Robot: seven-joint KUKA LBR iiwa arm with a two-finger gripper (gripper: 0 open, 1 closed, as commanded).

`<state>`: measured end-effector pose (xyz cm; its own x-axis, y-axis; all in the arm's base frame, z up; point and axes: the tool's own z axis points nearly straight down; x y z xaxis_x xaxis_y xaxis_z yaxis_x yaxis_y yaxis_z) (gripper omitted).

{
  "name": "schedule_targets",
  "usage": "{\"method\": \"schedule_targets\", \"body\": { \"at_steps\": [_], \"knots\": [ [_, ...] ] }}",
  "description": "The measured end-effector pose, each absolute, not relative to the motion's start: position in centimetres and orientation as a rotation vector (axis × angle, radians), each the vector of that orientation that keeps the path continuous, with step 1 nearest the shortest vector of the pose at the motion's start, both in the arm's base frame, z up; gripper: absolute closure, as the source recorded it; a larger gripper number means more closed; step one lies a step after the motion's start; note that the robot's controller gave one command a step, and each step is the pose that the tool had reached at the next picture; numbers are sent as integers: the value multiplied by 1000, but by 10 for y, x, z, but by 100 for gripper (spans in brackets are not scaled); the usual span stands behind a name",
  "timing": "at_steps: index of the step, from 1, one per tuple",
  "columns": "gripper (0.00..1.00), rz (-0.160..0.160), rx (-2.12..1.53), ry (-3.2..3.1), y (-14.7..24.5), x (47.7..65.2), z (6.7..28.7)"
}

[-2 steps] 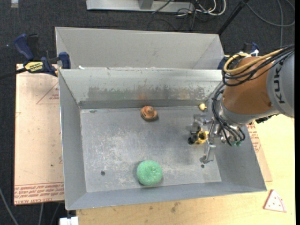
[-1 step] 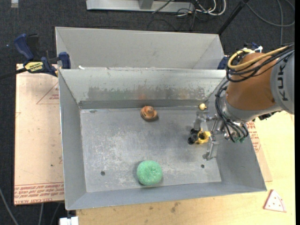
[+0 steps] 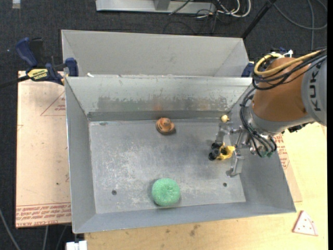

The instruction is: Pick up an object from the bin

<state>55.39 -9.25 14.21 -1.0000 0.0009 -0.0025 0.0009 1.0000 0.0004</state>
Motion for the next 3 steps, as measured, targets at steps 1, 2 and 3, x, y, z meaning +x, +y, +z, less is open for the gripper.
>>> {"method": "schedule_targets", "body": {
  "at_steps": [1, 2, 3],
  "knots": [
    [0, 0, -81, 3137, -94, 559, 129],
    [100, 1, -278, 3122, -108, 583, 98],
    [100, 1, -279, 3122, -108, 583, 98]
  ]
}}
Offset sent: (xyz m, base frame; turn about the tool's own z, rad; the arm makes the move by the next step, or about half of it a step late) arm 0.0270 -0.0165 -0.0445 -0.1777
